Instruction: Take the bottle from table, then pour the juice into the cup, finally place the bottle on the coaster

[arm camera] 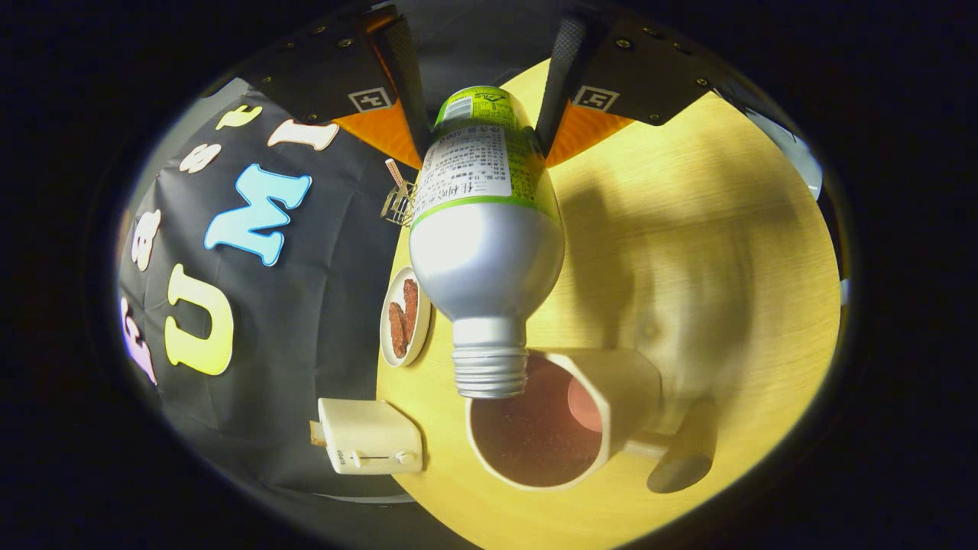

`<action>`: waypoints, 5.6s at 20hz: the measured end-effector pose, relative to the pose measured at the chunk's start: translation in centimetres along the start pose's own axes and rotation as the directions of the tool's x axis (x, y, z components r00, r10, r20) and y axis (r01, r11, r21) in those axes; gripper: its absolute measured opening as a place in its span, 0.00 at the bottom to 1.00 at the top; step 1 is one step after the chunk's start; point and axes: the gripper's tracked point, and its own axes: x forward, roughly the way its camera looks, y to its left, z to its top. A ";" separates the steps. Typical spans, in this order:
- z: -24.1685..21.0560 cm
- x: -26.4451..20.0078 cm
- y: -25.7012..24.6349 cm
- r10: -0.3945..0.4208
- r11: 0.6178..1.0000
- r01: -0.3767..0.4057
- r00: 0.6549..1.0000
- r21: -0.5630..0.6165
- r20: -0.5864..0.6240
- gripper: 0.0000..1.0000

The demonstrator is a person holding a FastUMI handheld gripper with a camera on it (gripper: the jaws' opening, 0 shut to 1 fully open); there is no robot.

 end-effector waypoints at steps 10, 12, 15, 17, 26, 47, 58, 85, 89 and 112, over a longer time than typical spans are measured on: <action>0.1 -0.6 -1.3 -0.021 0.996 0.019 0.999 -0.085 -0.026 0.71; 0.2 -0.8 -1.6 -0.026 0.994 0.023 0.999 -0.109 -0.032 0.71; 0.3 -1.2 -2.5 -0.042 0.989 0.036 0.998 -0.142 -0.039 0.70; 0.5 -1.3 -2.9 -0.047 0.986 0.040 0.998 -0.160 -0.039 0.71; 0.4 -1.2 -3.1 -0.039 0.977 0.026 0.997 -0.210 -0.059 0.70; 0.3 -1.5 -4.4 -0.023 0.942 -0.019 0.993 -0.336 -0.119 0.70; 2.0 -2.0 -6.5 -0.095 0.895 0.042 0.991 -0.445 -0.096 0.70; 1.1 -3.8 -7.6 -0.114 0.865 0.019 0.981 -0.501 -0.159 0.70; 0.9 -4.2 -7.4 -0.111 0.876 0.023 0.982 -0.482 -0.156 0.70; 1.4 -2.4 1.9 0.105 0.980 -0.127 0.984 0.150 0.146 0.71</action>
